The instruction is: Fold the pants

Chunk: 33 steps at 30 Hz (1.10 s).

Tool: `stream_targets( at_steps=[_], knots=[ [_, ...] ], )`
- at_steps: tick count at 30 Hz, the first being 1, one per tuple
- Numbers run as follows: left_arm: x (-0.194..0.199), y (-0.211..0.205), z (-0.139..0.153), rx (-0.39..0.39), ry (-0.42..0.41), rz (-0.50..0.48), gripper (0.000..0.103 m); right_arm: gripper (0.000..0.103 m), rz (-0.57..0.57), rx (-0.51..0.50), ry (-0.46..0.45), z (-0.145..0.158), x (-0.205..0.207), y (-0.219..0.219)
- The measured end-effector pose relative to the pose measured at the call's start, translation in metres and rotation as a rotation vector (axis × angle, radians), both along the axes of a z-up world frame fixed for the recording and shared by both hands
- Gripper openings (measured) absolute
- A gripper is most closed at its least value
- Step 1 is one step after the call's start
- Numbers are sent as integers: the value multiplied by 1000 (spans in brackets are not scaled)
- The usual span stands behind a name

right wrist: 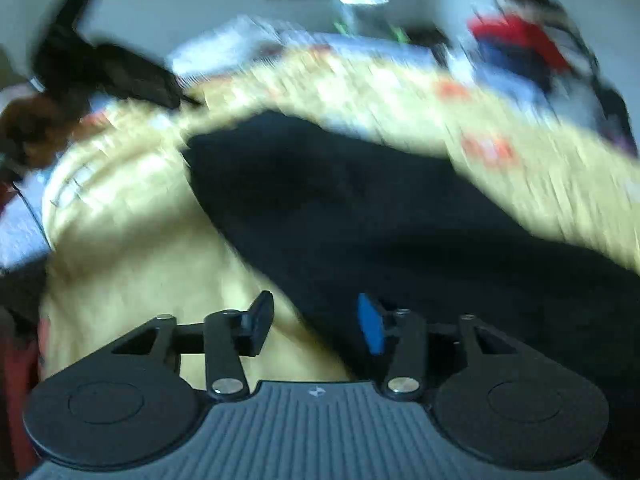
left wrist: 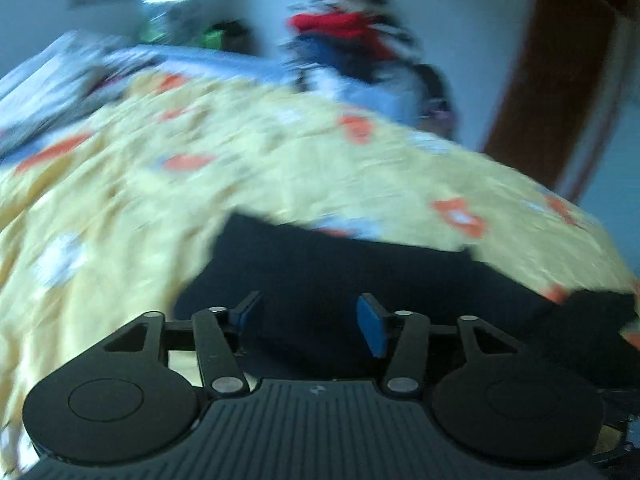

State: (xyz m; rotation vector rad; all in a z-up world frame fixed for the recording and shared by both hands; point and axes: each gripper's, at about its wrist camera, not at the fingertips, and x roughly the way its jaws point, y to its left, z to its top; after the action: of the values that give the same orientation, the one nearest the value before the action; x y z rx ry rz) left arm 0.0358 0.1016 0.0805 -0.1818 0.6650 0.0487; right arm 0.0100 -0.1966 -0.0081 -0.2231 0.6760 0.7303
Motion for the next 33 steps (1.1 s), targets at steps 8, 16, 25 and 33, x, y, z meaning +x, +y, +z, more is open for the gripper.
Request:
stream_targets(
  at_steps=[8,16,25,33],
  knots=[
    [6,-148,-20,160,-65,-544,64,47,-575,397,-55,29,-17,-185],
    [9,-229,-63,278,-84,-791,63,49,-892,863,70,-4,27,-338],
    [31,-257,-90,398,-69,-827,63,49,-1038,969,86,-24,72,-356],
    [41,-260,-93,358,-81,-803,65,55,-1127,904,106,-24,77,-360]
  ],
)
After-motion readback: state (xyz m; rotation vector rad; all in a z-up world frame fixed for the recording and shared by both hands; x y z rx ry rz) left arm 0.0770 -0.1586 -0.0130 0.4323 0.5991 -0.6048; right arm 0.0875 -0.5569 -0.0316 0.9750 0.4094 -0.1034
